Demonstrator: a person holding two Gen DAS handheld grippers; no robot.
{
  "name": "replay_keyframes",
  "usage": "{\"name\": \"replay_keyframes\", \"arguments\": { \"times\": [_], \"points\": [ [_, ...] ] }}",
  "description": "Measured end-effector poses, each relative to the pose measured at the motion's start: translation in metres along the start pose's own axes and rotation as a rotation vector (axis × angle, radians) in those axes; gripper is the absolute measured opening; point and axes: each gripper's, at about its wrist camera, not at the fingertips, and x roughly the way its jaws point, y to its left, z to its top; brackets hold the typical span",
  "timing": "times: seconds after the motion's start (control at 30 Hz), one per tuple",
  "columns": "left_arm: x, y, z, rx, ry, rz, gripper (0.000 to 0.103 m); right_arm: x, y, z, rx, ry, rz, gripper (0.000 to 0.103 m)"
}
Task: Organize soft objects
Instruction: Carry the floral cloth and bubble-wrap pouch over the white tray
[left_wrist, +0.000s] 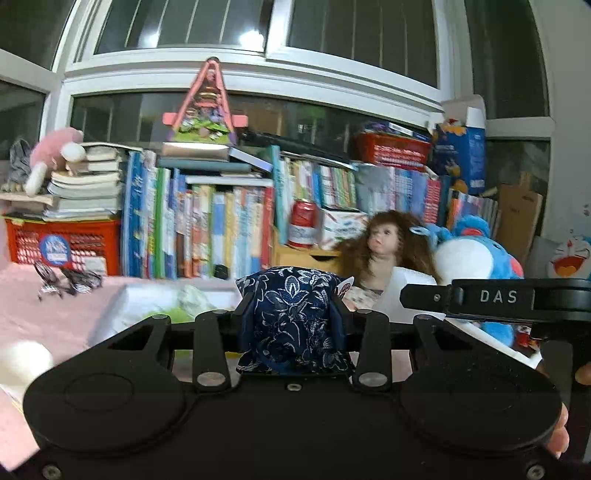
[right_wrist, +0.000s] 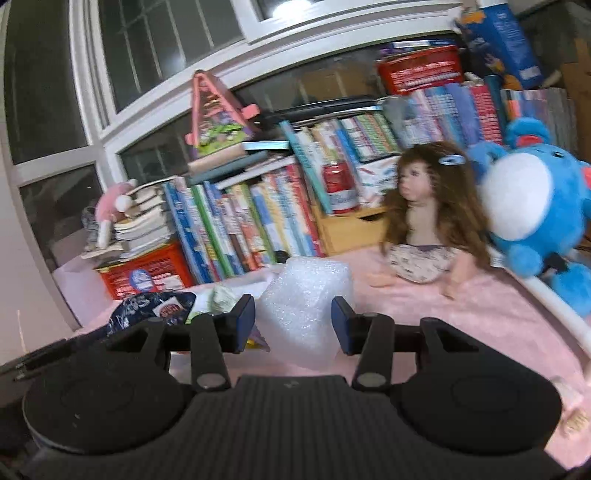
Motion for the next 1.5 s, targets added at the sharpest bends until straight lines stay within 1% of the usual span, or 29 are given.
{"name": "replay_keyframes", "arguments": {
  "times": [0.07, 0.13, 0.23, 0.37, 0.43, 0.53, 0.77, 0.93, 1.1, 1.2, 1.3, 1.4, 1.5],
  "points": [
    [0.0, 0.016, 0.012, 0.008, 0.0, 0.014, 0.038, 0.009, 0.01, 0.006, 0.001, 0.007, 0.021, 0.05],
    [0.002, 0.029, 0.021, 0.041, -0.011, 0.047, 0.038, 0.02, 0.02, 0.011, -0.008, 0.013, 0.041, 0.05],
    [0.01, 0.048, 0.032, 0.065, 0.009, 0.082, 0.038, 0.038, 0.036, 0.018, -0.012, 0.034, 0.075, 0.05],
    [0.023, 0.072, 0.04, 0.079, 0.034, 0.116, 0.038, 0.063, 0.055, 0.023, -0.019, 0.064, 0.099, 0.05],
    [0.03, 0.083, 0.043, 0.074, 0.042, 0.118, 0.038, 0.074, 0.062, 0.023, -0.019, 0.079, 0.11, 0.05],
    [0.045, 0.103, 0.048, 0.038, 0.066, 0.112, 0.038, 0.09, 0.071, 0.024, -0.021, 0.101, 0.112, 0.05],
    [0.083, 0.134, 0.055, 0.043, 0.126, 0.156, 0.038, 0.125, 0.085, 0.029, -0.035, 0.153, 0.095, 0.05],
    [0.121, 0.161, 0.061, 0.004, 0.215, 0.169, 0.038, 0.151, 0.093, 0.036, -0.045, 0.185, 0.074, 0.05],
    [0.163, 0.191, 0.065, -0.074, 0.325, 0.187, 0.038, 0.182, 0.106, 0.041, -0.077, 0.235, 0.045, 0.051],
    [0.184, 0.206, 0.065, -0.105, 0.361, 0.204, 0.038, 0.2, 0.113, 0.041, -0.104, 0.261, 0.015, 0.051],
    [0.202, 0.214, 0.063, -0.12, 0.389, 0.214, 0.038, 0.216, 0.118, 0.039, -0.114, 0.281, -0.001, 0.05],
    [0.221, 0.22, 0.062, -0.142, 0.423, 0.215, 0.038, 0.231, 0.119, 0.038, -0.094, 0.299, -0.004, 0.051],
    [0.237, 0.221, 0.058, -0.141, 0.451, 0.221, 0.038, 0.247, 0.121, 0.037, -0.081, 0.321, -0.023, 0.051]
  ]
}}
